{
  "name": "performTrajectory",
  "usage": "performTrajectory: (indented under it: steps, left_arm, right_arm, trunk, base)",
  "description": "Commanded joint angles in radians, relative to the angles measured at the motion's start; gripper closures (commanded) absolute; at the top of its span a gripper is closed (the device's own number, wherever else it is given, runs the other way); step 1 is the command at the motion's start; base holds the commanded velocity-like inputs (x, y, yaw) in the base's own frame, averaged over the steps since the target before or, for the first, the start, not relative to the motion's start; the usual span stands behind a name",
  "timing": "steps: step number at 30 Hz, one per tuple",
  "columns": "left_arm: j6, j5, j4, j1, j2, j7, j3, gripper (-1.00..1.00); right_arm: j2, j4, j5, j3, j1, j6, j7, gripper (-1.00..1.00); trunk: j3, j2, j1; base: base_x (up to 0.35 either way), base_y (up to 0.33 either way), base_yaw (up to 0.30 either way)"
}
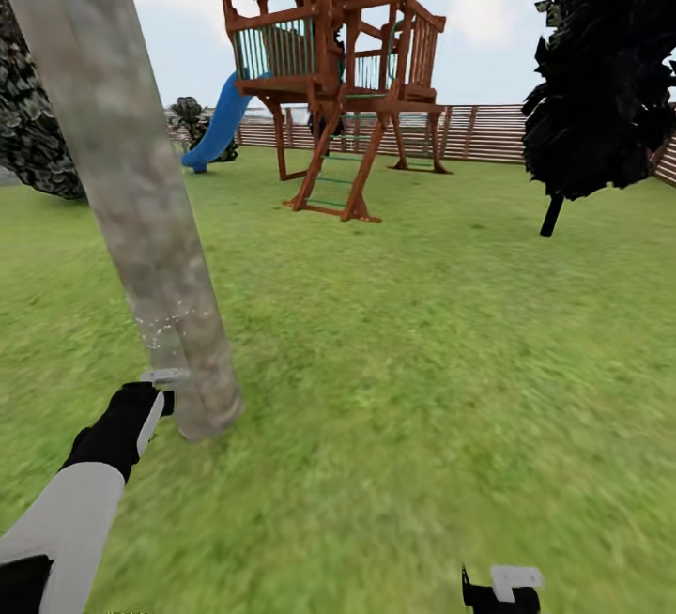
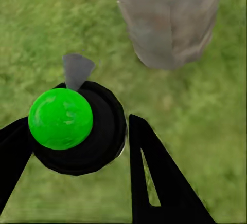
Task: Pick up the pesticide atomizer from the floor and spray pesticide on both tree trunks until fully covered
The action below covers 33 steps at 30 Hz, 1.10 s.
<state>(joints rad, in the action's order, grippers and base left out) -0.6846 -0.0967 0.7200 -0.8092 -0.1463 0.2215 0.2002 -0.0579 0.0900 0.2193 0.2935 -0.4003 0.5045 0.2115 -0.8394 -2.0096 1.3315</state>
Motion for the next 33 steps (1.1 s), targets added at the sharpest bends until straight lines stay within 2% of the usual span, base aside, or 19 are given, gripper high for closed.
performTrajectory:
  steps: [1, 4, 6, 9, 10, 13, 15, 17, 24, 33]
  left_arm:
    - [-0.005, -0.009, 0.002, 0.016, -0.013, -0.003, 0.008, 1.0]
    - [-0.005, -0.003, 0.001, 0.046, -0.081, -0.004, 0.016, 1.0]
    - [-0.002, 0.002, -0.001, 0.051, -0.075, -0.004, 0.015, 1.0]
    - [0.003, 0.004, -0.015, 0.053, -0.029, -0.004, 0.013, 1.0]
    - [0.006, 0.003, -0.017, 0.053, -0.025, -0.004, 0.015, 1.0]
    - [0.006, -0.002, -0.017, 0.054, -0.038, -0.003, 0.021, 1.0]
    - [0.01, -0.002, -0.018, 0.084, -0.077, -0.004, 0.055, 1.0]
    - [0.036, -0.002, -0.019, 0.111, -0.088, -0.004, 0.075, 1.0]
    - [0.172, 0.005, -0.084, 0.123, -0.066, -0.003, 0.083, 1.0]
    - [0.183, 0.006, -0.083, 0.124, -0.062, -0.016, 0.085, 1.0]
  right_arm:
    - [0.0, 0.0, 0.008, 0.009, 0.0, 0.002, 0.003, -1.0]
    - [0.0, 0.0, 0.008, 0.009, 0.0, 0.002, 0.003, -1.0]
    - [0.0, 0.0, 0.008, 0.009, 0.0, 0.002, 0.003, -1.0]
    - [0.0, 0.0, 0.009, 0.009, 0.0, 0.002, 0.003, -1.0]
    - [0.0, 0.0, 0.009, 0.009, 0.0, 0.002, 0.003, -1.0]
    - [0.0, 0.0, 0.009, 0.009, 0.0, 0.002, 0.003, -1.0]
    - [0.0, 0.0, 0.009, 0.009, 0.0, 0.002, 0.003, -1.0]
    - [0.0, 0.0, 0.009, 0.009, 0.0, 0.002, 0.003, -1.0]
    - [0.0, 0.0, 0.009, 0.009, 0.0, 0.002, 0.003, -1.0]
    - [-0.002, -0.001, 0.009, 0.009, 0.0, 0.002, 0.005, -1.0]
  trunk:
    - [-0.001, 0.0, 0.0]
    - [-0.001, 0.0, 0.0]
    - [-0.001, 0.0, 0.0]
    - [-0.001, 0.0, 0.0]
    - [-0.001, 0.0, 0.0]
    - [-0.001, 0.0, 0.0]
    - [-0.001, 0.0, 0.0]
    - [-0.001, 0.0, 0.0]
    - [-0.001, 0.0, 0.0]
    - [-0.001, 0.0, 0.0]
  base:
    - [0.177, -0.242, 0.276]
    - [0.182, -0.235, 0.258]
    - [0.184, -0.234, 0.072]
    - [0.184, -0.233, 0.014]
    - [0.184, -0.233, 0.001]
    - [0.184, -0.233, 0.035]
    - [0.184, -0.233, 0.23]
    - [0.184, -0.233, 0.267]
    - [0.174, -0.233, 0.228]
    - [0.166, -0.233, 0.006]
